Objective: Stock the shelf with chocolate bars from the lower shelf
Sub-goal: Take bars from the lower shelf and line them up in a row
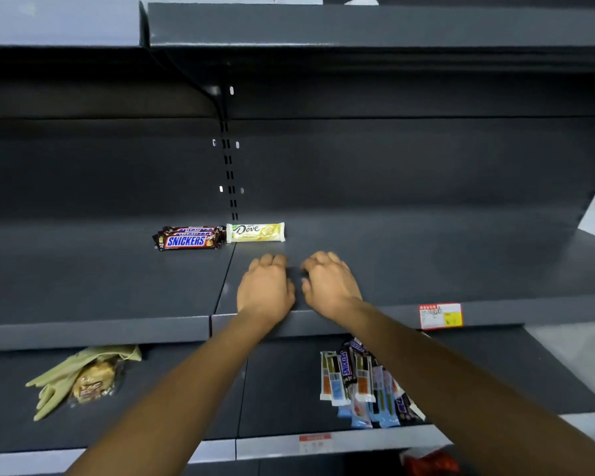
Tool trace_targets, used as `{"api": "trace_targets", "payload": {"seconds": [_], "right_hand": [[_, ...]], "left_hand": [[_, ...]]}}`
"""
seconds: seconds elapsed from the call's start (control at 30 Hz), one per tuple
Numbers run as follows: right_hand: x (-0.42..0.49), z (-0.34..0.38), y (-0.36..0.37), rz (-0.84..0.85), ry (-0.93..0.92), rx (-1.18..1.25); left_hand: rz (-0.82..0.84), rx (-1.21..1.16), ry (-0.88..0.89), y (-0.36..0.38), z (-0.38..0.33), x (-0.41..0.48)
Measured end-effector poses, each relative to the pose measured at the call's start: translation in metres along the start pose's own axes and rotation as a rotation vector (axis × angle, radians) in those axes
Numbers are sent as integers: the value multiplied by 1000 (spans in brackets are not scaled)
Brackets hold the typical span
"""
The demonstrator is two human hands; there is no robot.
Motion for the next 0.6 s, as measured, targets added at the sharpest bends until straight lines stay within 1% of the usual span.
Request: {"api": "trace_targets", "payload": {"seconds": [0.17, 0.37, 0.47, 0.6], "right_hand": [[-35, 14, -15, -47, 11, -13], [-84, 23, -28, -120, -36, 5], [-105, 18, -32, -109, -35, 21], [-127, 2, -33, -73, -7, 24]], "left_hand": [[-9, -39, 60, -12, -6, -37], [-12, -28, 152, -21, -12, -79], [-24, 4, 235, -22, -20, -96], [13, 7, 247, -15, -27, -112]]}}
Point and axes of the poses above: each hand's wrist, its own x-axis towards the middle knuckle, its own y-axis out of the palm, z = x × y, the point moved 4 cm from there along x, towards the middle knuckle, and after that the axes turned 9 degrees about -z, right-handed, at the moved point
